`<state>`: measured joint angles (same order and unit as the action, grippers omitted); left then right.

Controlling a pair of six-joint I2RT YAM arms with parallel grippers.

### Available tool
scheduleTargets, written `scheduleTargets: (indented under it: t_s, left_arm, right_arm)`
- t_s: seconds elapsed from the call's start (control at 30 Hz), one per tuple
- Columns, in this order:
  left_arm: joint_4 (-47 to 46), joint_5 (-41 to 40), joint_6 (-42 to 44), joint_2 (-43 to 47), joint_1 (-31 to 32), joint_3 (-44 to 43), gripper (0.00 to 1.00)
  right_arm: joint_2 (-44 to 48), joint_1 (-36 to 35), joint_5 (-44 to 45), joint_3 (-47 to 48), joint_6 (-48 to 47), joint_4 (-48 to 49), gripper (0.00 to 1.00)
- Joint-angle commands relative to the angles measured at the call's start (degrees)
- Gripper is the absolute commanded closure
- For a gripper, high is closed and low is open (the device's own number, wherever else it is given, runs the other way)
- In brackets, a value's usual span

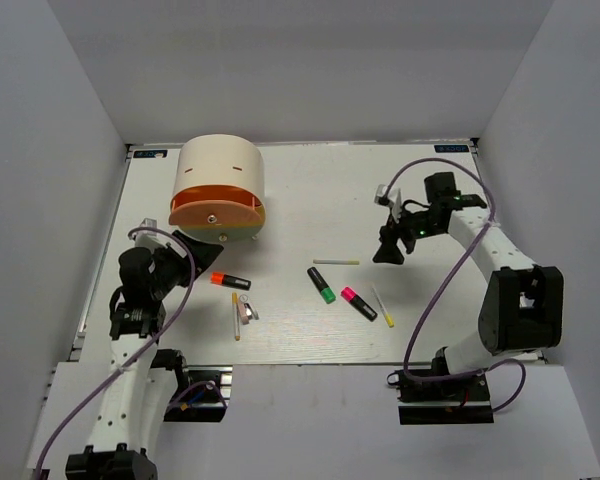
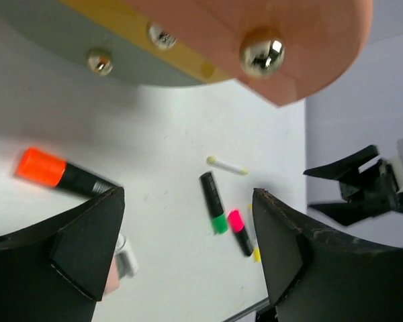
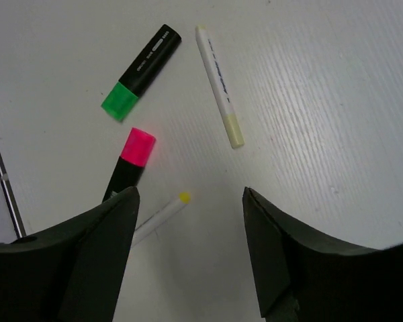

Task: Sort the stationery into containers
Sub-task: Pick up the pen from the center of the board.

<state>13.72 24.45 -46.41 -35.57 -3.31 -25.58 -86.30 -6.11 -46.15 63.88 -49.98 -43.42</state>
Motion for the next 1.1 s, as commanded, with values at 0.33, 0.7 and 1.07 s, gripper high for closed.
scheduleTargets:
  t_s: [0.33,0.7,1.07]
  left_arm:
    - [26.79,-7.48,3.79,8.33,0.32,-6.14,0.16]
    - [29.00,-9.42,3.26,9.47,0.32,-7.20,0.16]
    - [29.53,-9.42,3.26,10.00,0.32,-7.20,0.16]
  right_arm:
    - [-8.79,-21.64,13.97,5.65,14.89,7.46,0.52]
    - [-14.86,-32.82,29.89,6.17,35.46,12.57,0.36]
    - [-17.67,-37.22,38.06,6.26,42.67,16.87,0.36]
